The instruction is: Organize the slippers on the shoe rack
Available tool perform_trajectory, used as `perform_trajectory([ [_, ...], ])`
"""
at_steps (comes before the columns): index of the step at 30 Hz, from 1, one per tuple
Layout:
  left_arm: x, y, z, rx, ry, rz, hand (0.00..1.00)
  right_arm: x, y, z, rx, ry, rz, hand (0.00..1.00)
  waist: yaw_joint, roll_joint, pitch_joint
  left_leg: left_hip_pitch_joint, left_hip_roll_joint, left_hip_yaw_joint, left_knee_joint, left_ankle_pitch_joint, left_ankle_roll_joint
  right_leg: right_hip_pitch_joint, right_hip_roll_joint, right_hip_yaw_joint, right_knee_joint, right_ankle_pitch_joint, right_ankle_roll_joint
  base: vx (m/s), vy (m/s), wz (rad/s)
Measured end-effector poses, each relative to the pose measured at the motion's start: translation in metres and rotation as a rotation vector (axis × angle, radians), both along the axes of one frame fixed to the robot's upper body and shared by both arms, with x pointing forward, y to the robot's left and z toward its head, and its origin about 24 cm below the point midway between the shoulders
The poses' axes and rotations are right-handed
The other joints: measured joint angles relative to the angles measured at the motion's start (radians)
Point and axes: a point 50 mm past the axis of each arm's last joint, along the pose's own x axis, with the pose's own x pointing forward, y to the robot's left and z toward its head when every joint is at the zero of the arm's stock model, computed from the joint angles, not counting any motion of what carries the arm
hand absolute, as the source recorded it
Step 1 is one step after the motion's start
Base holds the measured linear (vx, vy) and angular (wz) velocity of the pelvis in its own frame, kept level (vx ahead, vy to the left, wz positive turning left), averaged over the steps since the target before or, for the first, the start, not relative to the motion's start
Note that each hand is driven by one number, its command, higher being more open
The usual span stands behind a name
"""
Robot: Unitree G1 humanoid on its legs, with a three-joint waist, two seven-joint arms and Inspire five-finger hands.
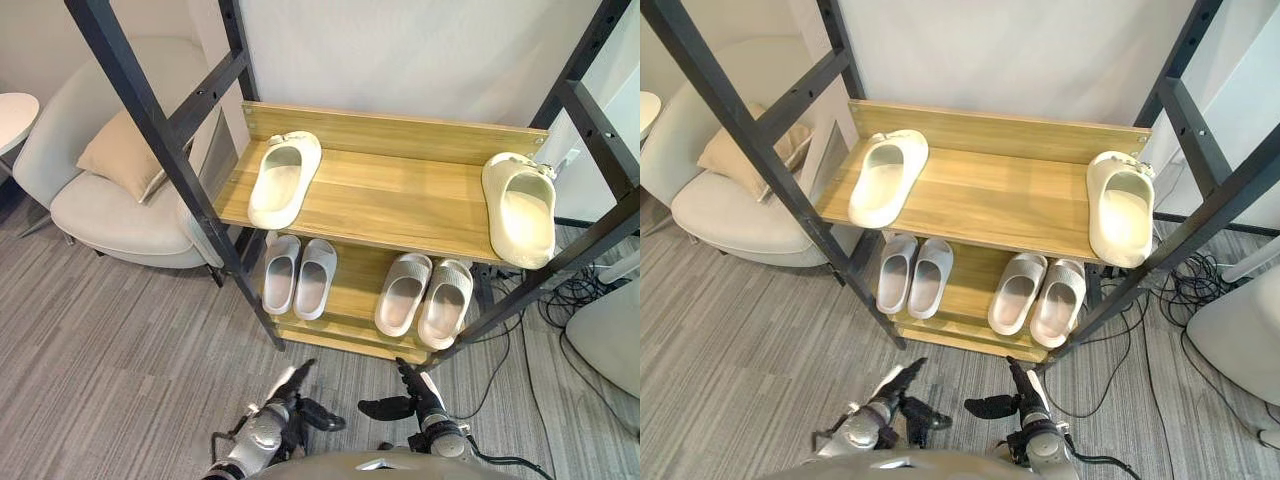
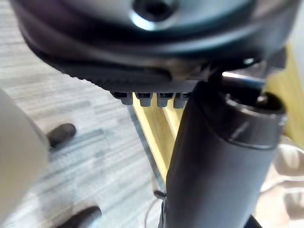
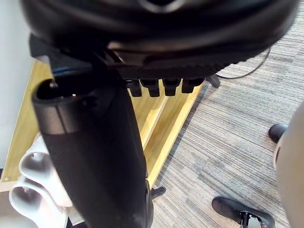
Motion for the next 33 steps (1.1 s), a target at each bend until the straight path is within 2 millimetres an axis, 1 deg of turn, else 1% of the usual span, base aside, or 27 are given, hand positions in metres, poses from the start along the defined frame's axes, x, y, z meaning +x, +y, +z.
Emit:
perform_trajectory([
  [1, 0.001, -0.008, 0.005, -0.025, -0.022, -0.037, 1.00, 0.000, -0.001, 0.000, -0.003, 0.000, -0.004, 1.00, 0.000, 0.001, -0.001, 0.004, 0.000, -0.002, 0.000, -0.001, 0.000, 0.005, 0.000, -0.001, 0.000, -0.002, -0.002, 0.01, -0.011, 0.06],
  [2, 0.004, -0.021, 0.015, -0.064, -0.070, -0.103, 1.00, -0.001, -0.003, 0.000, -0.009, 0.001, -0.016, 1.00, -0.001, 0.005, -0.003, 0.006, -0.001, -0.007, 0.000, -0.003, -0.001, 0.009, 0.000, -0.006, 0.000, -0.007, -0.004, 0.00, -0.010, 0.08],
  [4, 0.005, -0.037, 0.030, -0.134, -0.132, -0.195, 1.00, -0.002, -0.006, -0.001, -0.016, 0.004, -0.026, 1.00, -0.001, 0.013, -0.005, 0.006, 0.000, -0.010, 0.000, -0.003, -0.001, 0.009, 0.000, -0.009, 0.002, -0.012, -0.007, 0.00, -0.011, 0.06],
  [6, 0.002, -0.057, 0.050, -0.232, -0.195, -0.316, 1.00, -0.003, -0.010, -0.002, -0.025, 0.009, -0.036, 1.00, -0.002, 0.026, -0.012, 0.006, 0.000, -0.011, -0.002, -0.006, -0.001, 0.009, 0.000, -0.010, 0.004, -0.016, -0.008, 0.00, 0.000, 0.00],
  [7, -0.001, -0.065, 0.057, -0.262, -0.216, -0.378, 1.00, -0.004, -0.015, -0.002, -0.038, 0.009, -0.036, 1.00, -0.002, 0.034, -0.017, 0.006, 0.000, -0.011, -0.003, -0.008, -0.001, 0.009, 0.000, -0.010, 0.004, -0.018, -0.008, 0.00, 0.000, 0.00],
  [8, -0.002, -0.066, 0.058, -0.263, -0.217, -0.402, 1.00, -0.004, -0.018, -0.001, -0.046, 0.007, -0.034, 1.00, -0.003, 0.036, -0.019, 0.006, 0.000, -0.012, -0.004, -0.008, -0.001, 0.009, 0.000, -0.010, 0.004, -0.019, -0.009, 0.00, 0.000, 0.00],
  [11, -0.008, -0.073, 0.067, -0.363, -0.179, -0.432, 1.00, -0.004, -0.028, -0.001, -0.076, 0.006, -0.030, 1.00, -0.009, 0.044, -0.024, 0.006, 0.001, -0.015, -0.001, -0.010, -0.003, 0.009, 0.002, -0.010, 0.004, -0.021, -0.007, 0.00, 0.000, 0.00],
  [13, -0.013, -0.087, 0.082, -0.465, -0.180, -0.481, 1.00, -0.004, -0.029, -0.001, -0.078, 0.008, -0.023, 1.00, -0.009, 0.044, -0.024, 0.006, 0.004, -0.016, 0.000, -0.012, -0.005, 0.009, 0.004, -0.010, 0.003, -0.023, -0.009, 0.00, 0.000, 0.00],
  [15, -0.013, -0.097, 0.097, -0.529, -0.210, -0.534, 1.00, -0.003, -0.029, -0.001, -0.078, 0.007, -0.017, 1.00, -0.009, 0.047, -0.026, 0.007, 0.005, -0.015, 0.000, -0.013, -0.007, 0.009, 0.006, -0.008, 0.003, -0.023, -0.010, 0.00, -0.012, -0.05],
  [16, -0.008, -0.098, 0.110, -0.567, -0.243, -0.558, 1.00, -0.002, -0.030, 0.000, -0.084, 0.006, 0.002, 1.00, -0.013, 0.047, -0.026, 0.009, 0.007, -0.013, -0.001, -0.014, -0.009, 0.010, 0.008, -0.004, 0.003, -0.023, -0.010, 0.00, -0.007, -0.06],
  [17, -0.007, -0.098, 0.114, -0.584, -0.252, -0.557, 1.00, -0.002, -0.030, 0.000, -0.086, 0.005, 0.006, 1.00, -0.014, 0.047, -0.026, 0.010, 0.008, -0.012, -0.001, -0.014, -0.009, 0.010, 0.008, -0.003, 0.003, -0.023, -0.010, -0.01, -0.006, -0.09],
  [18, -0.001, -0.098, 0.131, -0.645, -0.291, -0.548, 1.00, -0.001, -0.030, 0.000, -0.087, 0.006, 0.008, 1.00, -0.016, 0.047, -0.026, 0.012, 0.009, -0.008, -0.002, -0.015, -0.010, 0.010, 0.009, 0.001, 0.003, -0.023, -0.010, -0.02, 0.001, -0.08],
  [20, 0.005, -0.100, 0.151, -0.727, -0.339, -0.521, 1.00, -0.002, -0.031, 0.000, -0.088, 0.011, 0.011, 1.00, -0.016, 0.046, -0.029, 0.014, 0.011, 0.001, -0.004, -0.017, -0.011, 0.008, 0.009, 0.009, 0.002, -0.022, -0.010, -0.02, 0.005, -0.13],
  [21, 0.009, -0.101, 0.165, -0.780, -0.376, -0.506, 1.00, -0.002, -0.030, 0.000, -0.085, 0.014, 0.019, 1.00, -0.016, 0.048, -0.035, 0.017, 0.012, 0.008, -0.005, -0.020, -0.011, 0.007, 0.009, 0.018, 0.002, -0.022, -0.010, -0.01, 0.010, -0.14],
  [22, 0.010, -0.101, 0.170, -0.797, -0.388, -0.502, 1.00, -0.002, -0.030, -0.001, -0.085, 0.015, 0.021, 1.00, -0.016, 0.046, -0.036, 0.017, 0.012, 0.010, -0.005, -0.021, -0.011, 0.006, 0.009, 0.019, 0.002, -0.022, -0.010, 0.00, 0.012, -0.14],
  [24, 0.016, -0.104, 0.200, -0.898, -0.485, -0.494, 1.00, -0.006, -0.030, -0.002, -0.083, 0.024, 0.023, 1.00, -0.016, 0.041, -0.056, 0.018, 0.011, 0.013, -0.004, -0.022, -0.011, 0.007, 0.007, 0.022, 0.000, -0.020, -0.009, 0.01, 0.006, -0.06],
  [26, 0.020, -0.103, 0.221, -0.962, -0.565, -0.474, 1.00, -0.008, -0.029, -0.003, -0.084, 0.033, 0.031, 1.00, -0.016, 0.038, -0.072, 0.018, 0.011, 0.012, 0.000, -0.022, -0.011, 0.008, 0.008, 0.023, -0.002, -0.019, -0.009, 0.00, 0.000, 0.00],
  [28, 0.022, -0.101, 0.230, -0.987, -0.608, -0.453, 1.00, -0.010, -0.029, -0.004, -0.084, 0.041, 0.034, 1.00, -0.016, 0.036, -0.083, 0.018, 0.011, 0.011, 0.000, -0.022, -0.011, 0.009, 0.008, 0.023, -0.003, -0.018, -0.009, 0.00, 0.000, 0.00],
  [30, 0.027, -0.098, 0.243, -1.025, -0.674, -0.399, 1.00, -0.013, -0.029, -0.006, -0.085, 0.055, 0.036, 1.00, -0.016, 0.033, -0.097, 0.020, 0.011, 0.008, 0.000, -0.022, -0.010, 0.013, 0.008, 0.021, -0.003, -0.018, -0.009, -0.02, 0.004, 0.01],
  [33, 0.036, -0.089, 0.255, -1.015, -0.775, -0.328, 1.00, -0.015, -0.030, -0.007, -0.085, 0.066, 0.036, 1.00, -0.014, 0.032, -0.107, 0.022, 0.011, 0.006, -0.005, -0.021, -0.009, 0.015, 0.006, 0.020, -0.002, -0.017, -0.009, -0.05, 0.015, 0.02],
])
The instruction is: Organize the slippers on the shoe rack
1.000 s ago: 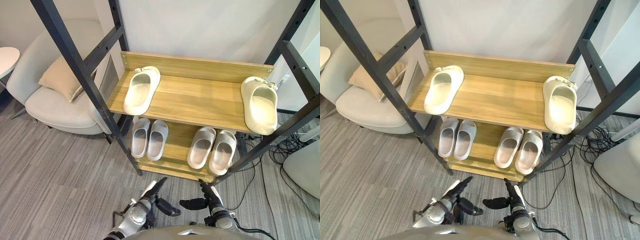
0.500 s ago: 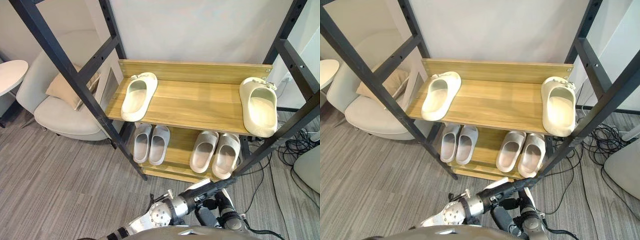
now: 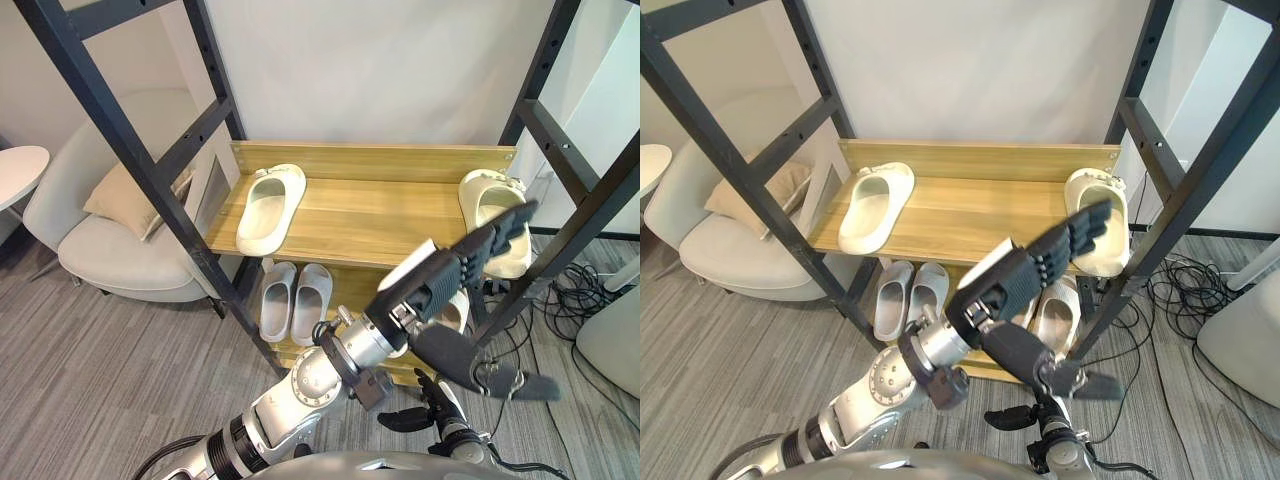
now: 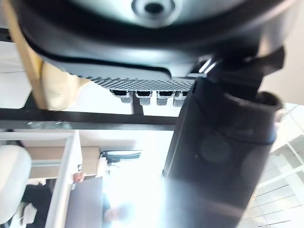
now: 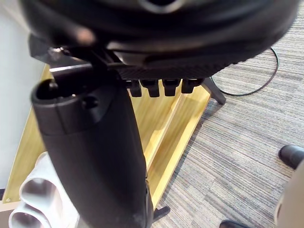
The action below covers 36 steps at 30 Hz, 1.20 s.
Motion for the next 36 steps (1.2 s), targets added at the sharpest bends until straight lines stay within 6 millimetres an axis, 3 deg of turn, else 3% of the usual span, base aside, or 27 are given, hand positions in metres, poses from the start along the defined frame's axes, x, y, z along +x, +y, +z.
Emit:
perform_trajectory([
  [7, 0.037, 0.035, 0.036, -0.021, -0.212, 0.333, 1.00, -0.004, -0.005, -0.001, -0.011, 0.018, 0.003, 1.00, 0.004, -0.009, -0.002, 0.001, -0.003, -0.009, 0.000, 0.006, 0.008, 0.003, -0.005, -0.008, 0.003, 0.003, 0.005, -0.04, 0.013, 0.04],
  [9, 0.050, 0.049, 0.053, 0.007, -0.342, 0.477, 1.00, -0.009, -0.007, -0.003, -0.017, 0.037, 0.001, 1.00, 0.004, -0.019, 0.003, 0.002, -0.007, -0.018, 0.000, 0.008, 0.011, 0.012, -0.007, -0.019, -0.002, 0.004, 0.007, -0.02, 0.007, 0.13],
  [12, 0.063, 0.064, 0.062, 0.079, -0.460, 0.605, 1.00, -0.014, -0.009, -0.004, -0.019, 0.051, -0.001, 1.00, 0.003, -0.029, 0.003, 0.002, -0.008, -0.021, 0.000, 0.008, 0.011, 0.015, -0.007, -0.022, -0.004, 0.004, 0.006, -0.01, 0.002, 0.04],
  [15, 0.071, 0.077, 0.064, 0.160, -0.529, 0.683, 1.00, -0.018, -0.011, -0.005, -0.019, 0.065, 0.001, 1.00, -0.001, -0.030, 0.004, 0.002, -0.008, -0.021, -0.001, 0.008, 0.011, 0.015, -0.008, -0.022, -0.006, 0.004, 0.006, 0.00, 0.000, 0.00],
  [22, 0.105, 0.106, 0.069, 0.531, -0.761, 0.880, 1.00, -0.030, -0.014, -0.007, -0.015, 0.094, -0.002, 1.00, -0.014, -0.032, 0.007, -0.018, -0.004, -0.017, -0.001, 0.009, 0.010, -0.007, 0.000, -0.016, -0.014, 0.011, 0.001, -0.01, 0.001, -0.02],
  [31, 0.127, 0.145, 0.066, 0.773, -0.796, 1.128, 1.00, -0.028, -0.010, -0.006, 0.006, 0.080, -0.003, 1.00, -0.037, -0.045, 0.019, -0.028, -0.002, -0.004, 0.004, 0.009, 0.009, -0.022, 0.007, 0.001, -0.023, 0.020, -0.005, 0.00, 0.001, -0.05],
  [36, 0.138, 0.170, 0.056, 1.004, -0.809, 1.221, 1.00, -0.028, -0.010, -0.006, 0.013, 0.071, -0.021, 1.00, -0.039, -0.049, 0.029, -0.028, 0.002, -0.001, 0.000, 0.006, 0.004, -0.024, 0.009, 0.006, -0.027, 0.020, -0.007, -0.03, 0.003, -0.03],
])
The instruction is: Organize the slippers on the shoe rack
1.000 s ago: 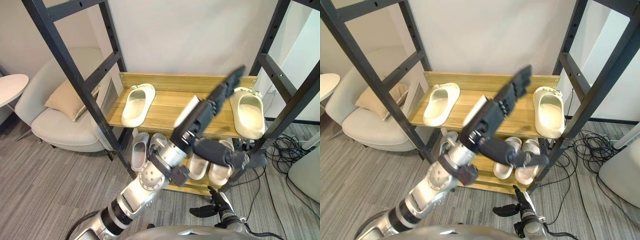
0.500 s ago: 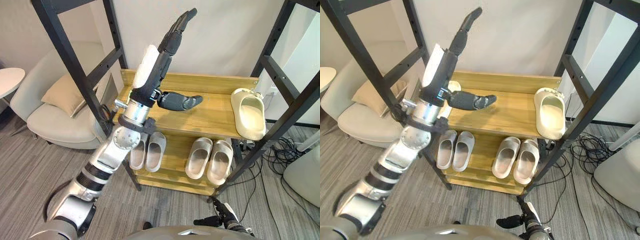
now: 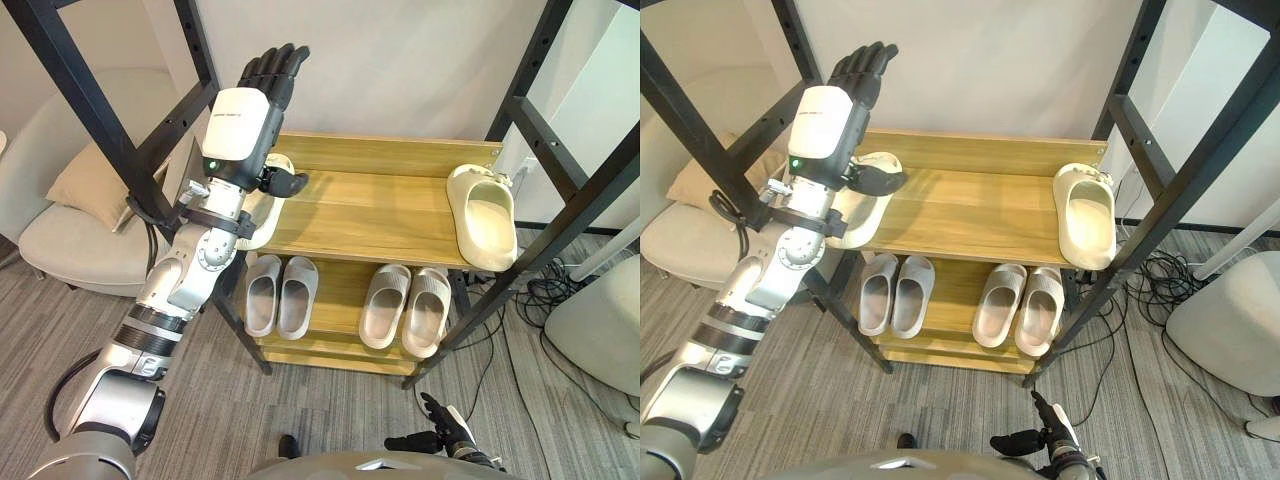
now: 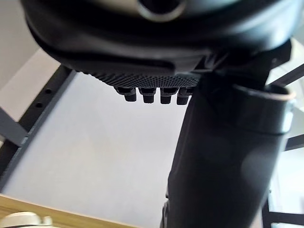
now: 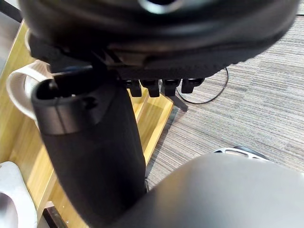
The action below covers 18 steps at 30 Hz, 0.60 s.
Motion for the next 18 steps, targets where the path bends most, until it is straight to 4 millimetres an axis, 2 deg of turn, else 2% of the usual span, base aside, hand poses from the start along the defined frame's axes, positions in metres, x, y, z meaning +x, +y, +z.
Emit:
perform_trajectory([
  [4, 0.004, 0.015, 0.000, 0.041, 0.002, 0.090, 1.00, 0.000, 0.002, 0.000, 0.007, -0.003, -0.010, 1.00, 0.002, -0.009, 0.011, -0.002, 0.000, 0.005, 0.000, -0.004, -0.004, -0.004, 0.001, 0.006, -0.003, 0.000, 0.000, -0.01, 0.003, -0.04],
  [7, 0.004, 0.026, 0.007, 0.024, -0.021, 0.141, 1.00, 0.001, 0.002, 0.000, 0.009, -0.007, -0.018, 1.00, 0.005, -0.009, 0.015, -0.009, 0.001, 0.011, 0.005, -0.005, -0.006, -0.012, 0.001, 0.012, -0.008, 0.003, 0.000, 0.02, 0.001, -0.06],
  [18, 0.003, 0.029, 0.007, 0.071, -0.034, 0.166, 1.00, 0.006, 0.001, 0.003, 0.010, -0.029, -0.022, 1.00, 0.012, 0.003, 0.022, -0.007, 0.001, 0.014, 0.003, -0.006, -0.007, -0.011, 0.002, 0.020, -0.021, 0.014, -0.001, -0.03, 0.007, -0.03],
])
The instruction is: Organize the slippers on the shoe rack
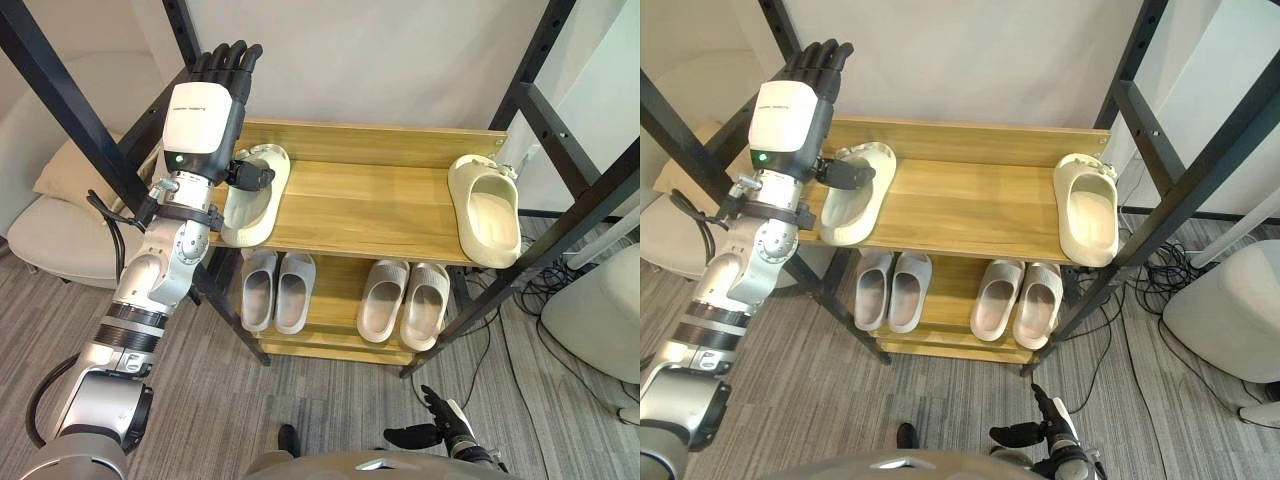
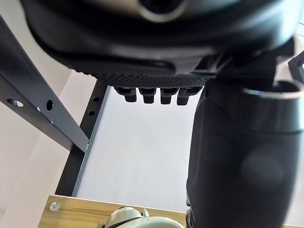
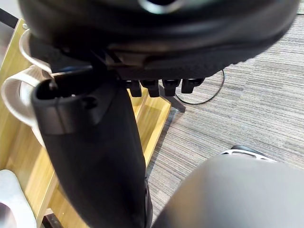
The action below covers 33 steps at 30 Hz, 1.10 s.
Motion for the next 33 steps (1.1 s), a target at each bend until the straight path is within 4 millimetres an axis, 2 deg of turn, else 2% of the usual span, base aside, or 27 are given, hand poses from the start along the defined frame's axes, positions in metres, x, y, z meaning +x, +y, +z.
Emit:
perform_trajectory([
  [15, -0.001, 0.004, 0.002, 0.004, -0.010, 0.021, 1.00, 0.001, 0.001, 0.001, 0.004, -0.010, 0.001, 1.00, 0.005, 0.002, 0.001, -0.002, 0.000, 0.000, -0.003, -0.003, -0.001, 0.000, 0.000, 0.002, -0.004, 0.000, 0.000, 0.00, 0.001, 0.00],
  [24, -0.008, -0.001, -0.002, -0.043, -0.007, -0.018, 1.00, 0.000, -0.001, 0.001, -0.006, -0.005, 0.014, 1.00, 0.008, 0.003, 0.001, -0.002, -0.002, -0.013, 0.002, -0.002, -0.001, 0.010, 0.000, -0.011, -0.006, 0.000, 0.001, 0.00, 0.000, 0.03],
  [33, -0.012, -0.005, 0.005, -0.081, -0.039, -0.041, 1.00, -0.003, -0.001, 0.002, -0.008, -0.005, 0.028, 1.00, 0.010, 0.005, 0.000, -0.002, -0.004, -0.025, 0.002, -0.001, 0.000, 0.015, 0.000, -0.022, -0.004, -0.003, -0.001, 0.00, 0.001, 0.03],
])
